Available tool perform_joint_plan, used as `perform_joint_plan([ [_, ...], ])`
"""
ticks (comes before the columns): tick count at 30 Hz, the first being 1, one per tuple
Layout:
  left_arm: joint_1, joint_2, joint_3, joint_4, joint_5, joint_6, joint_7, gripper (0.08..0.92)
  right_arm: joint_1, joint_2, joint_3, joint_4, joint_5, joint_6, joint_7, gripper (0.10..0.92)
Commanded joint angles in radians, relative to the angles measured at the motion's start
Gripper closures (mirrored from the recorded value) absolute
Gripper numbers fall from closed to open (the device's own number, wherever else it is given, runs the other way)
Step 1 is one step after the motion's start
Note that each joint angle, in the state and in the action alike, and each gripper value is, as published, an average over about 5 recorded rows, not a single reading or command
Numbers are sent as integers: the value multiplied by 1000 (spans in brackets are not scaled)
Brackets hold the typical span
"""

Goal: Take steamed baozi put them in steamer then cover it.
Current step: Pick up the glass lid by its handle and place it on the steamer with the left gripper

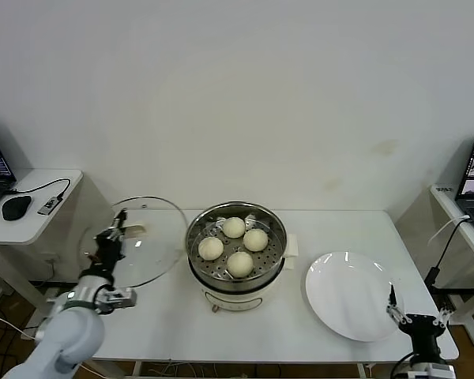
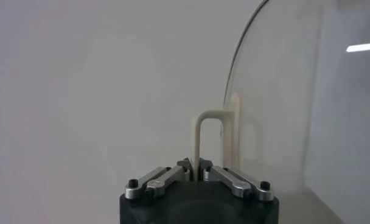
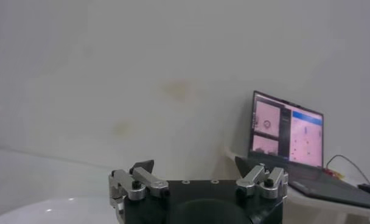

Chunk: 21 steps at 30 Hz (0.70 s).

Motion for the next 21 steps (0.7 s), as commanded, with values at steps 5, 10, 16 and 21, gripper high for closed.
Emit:
perform_joint_plan([
  [5,-396,-193,490,16,226,247,232,854,22,33,-44,-28,-61,1,8,203],
  [10,-432,-277,539,76,278,261,266,854,27,35,-50,-41,-68,5,10,203],
  [16,-440,-350,571,137,313,256,267,854,29,35,-58,-44,-70,5,11,203],
  [21,-441,-370,583,165,319,250,265,854,27,36,-59,-44,-73,4,10,203],
])
